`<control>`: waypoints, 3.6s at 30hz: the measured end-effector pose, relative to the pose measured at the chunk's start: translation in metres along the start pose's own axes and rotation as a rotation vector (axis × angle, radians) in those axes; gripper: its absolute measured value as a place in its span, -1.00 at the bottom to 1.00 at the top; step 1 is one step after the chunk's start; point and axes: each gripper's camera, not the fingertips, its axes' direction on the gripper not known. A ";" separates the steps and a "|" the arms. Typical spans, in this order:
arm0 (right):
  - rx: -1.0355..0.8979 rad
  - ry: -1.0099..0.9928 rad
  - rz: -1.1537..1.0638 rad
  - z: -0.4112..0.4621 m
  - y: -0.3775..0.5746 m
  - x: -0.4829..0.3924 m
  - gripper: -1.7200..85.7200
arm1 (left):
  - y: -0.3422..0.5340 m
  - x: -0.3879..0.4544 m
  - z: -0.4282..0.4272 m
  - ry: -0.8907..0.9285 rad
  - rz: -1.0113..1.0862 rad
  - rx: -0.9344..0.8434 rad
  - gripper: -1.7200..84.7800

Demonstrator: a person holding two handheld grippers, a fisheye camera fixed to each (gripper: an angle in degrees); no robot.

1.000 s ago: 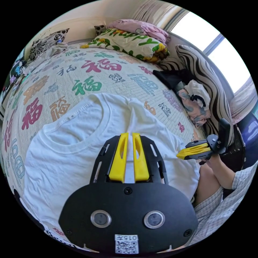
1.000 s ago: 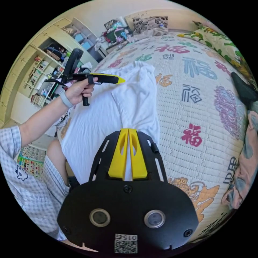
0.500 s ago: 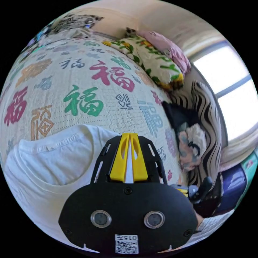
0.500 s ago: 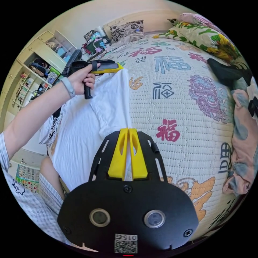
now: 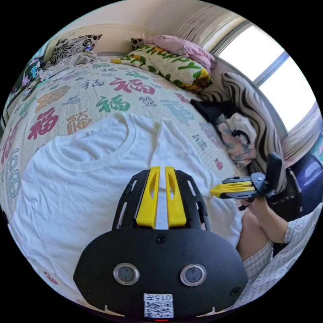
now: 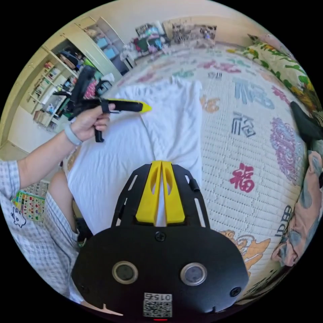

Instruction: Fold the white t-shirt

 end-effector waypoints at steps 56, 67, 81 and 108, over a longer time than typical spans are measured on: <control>-0.017 -0.225 -0.087 0.110 -0.355 -0.172 -0.98 | 0.316 -0.035 -0.180 -0.380 0.021 0.429 -0.95; -0.015 -0.182 0.152 0.115 -0.281 -0.079 -0.97 | 0.301 -0.005 -0.117 -0.177 0.194 0.175 -0.94; -0.159 -0.090 -0.025 0.129 -0.271 -0.113 -0.98 | 0.280 -0.041 -0.103 -0.134 -0.030 0.113 -0.94; -0.199 0.181 -0.170 0.020 -0.203 -0.042 -0.95 | 0.119 -0.110 -0.092 -0.020 -0.049 0.014 -0.94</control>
